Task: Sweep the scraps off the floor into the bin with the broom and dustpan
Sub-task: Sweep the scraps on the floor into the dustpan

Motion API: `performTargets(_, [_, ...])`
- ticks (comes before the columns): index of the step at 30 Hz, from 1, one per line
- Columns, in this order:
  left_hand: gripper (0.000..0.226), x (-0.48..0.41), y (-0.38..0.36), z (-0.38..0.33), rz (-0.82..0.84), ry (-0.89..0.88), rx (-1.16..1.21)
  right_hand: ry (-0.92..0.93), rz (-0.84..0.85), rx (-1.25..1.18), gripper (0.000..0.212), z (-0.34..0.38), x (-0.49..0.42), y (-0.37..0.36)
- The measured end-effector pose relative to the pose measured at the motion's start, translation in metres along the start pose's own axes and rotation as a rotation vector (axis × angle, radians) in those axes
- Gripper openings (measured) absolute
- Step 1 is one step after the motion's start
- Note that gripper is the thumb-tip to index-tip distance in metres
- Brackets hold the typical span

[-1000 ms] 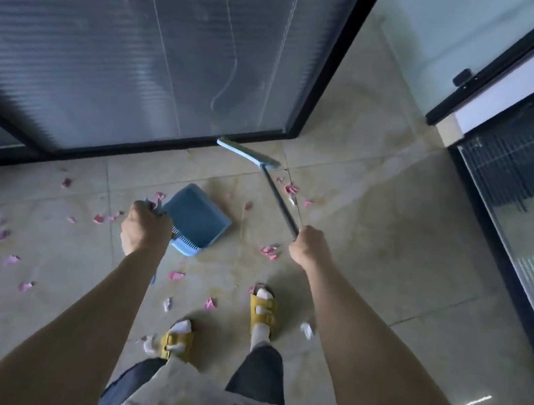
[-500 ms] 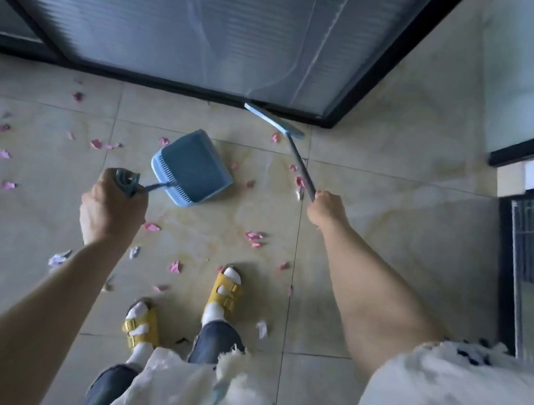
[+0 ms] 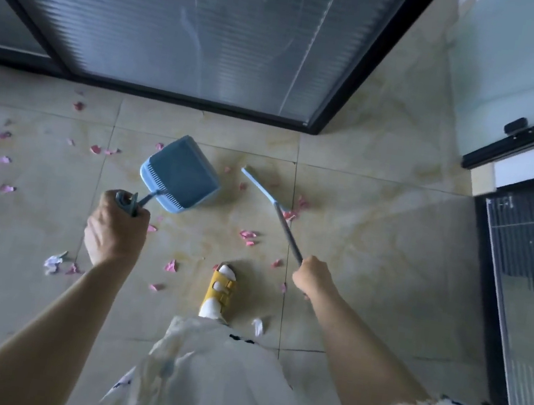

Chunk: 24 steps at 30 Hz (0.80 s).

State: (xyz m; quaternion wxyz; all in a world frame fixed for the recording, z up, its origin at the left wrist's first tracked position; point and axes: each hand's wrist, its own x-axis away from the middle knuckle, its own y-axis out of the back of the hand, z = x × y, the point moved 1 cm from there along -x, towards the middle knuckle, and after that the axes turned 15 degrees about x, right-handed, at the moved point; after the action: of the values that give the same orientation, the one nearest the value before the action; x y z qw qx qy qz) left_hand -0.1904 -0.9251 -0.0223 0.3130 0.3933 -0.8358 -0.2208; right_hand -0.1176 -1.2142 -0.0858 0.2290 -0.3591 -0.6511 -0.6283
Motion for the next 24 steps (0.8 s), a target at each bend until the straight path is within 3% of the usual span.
performTargets(4, [0.029,0.034,0.021,0.016,-0.008,-0.004,0.033,-0.013,0.038,-0.103,0.034,-0.025,0.042,-0.041])
performTargets(9, [0.029,0.057,0.036,0.034,-0.004,0.000,0.080,-0.037,-0.041,-0.181,0.024,-0.042,0.059,-0.053])
performTargets(12, [0.028,0.062,0.045,0.045,-0.039,0.016,0.098,-0.078,-0.077,-0.184,0.015,-0.040,0.043,-0.041])
performTargets(16, [0.027,0.065,0.048,0.059,-0.102,0.042,0.138,-0.138,-0.047,-0.167,0.025,-0.034,0.006,-0.031])
performTargets(19, [0.028,0.068,0.042,0.069,-0.125,0.035,0.165,-0.195,-0.026,-0.133,0.014,-0.028,-0.017,-0.035])
performTargets(24, [0.029,0.075,0.035,0.086,-0.150,0.086,0.163,-0.145,-0.022,-0.128,0.033,-0.017,-0.010,-0.052])
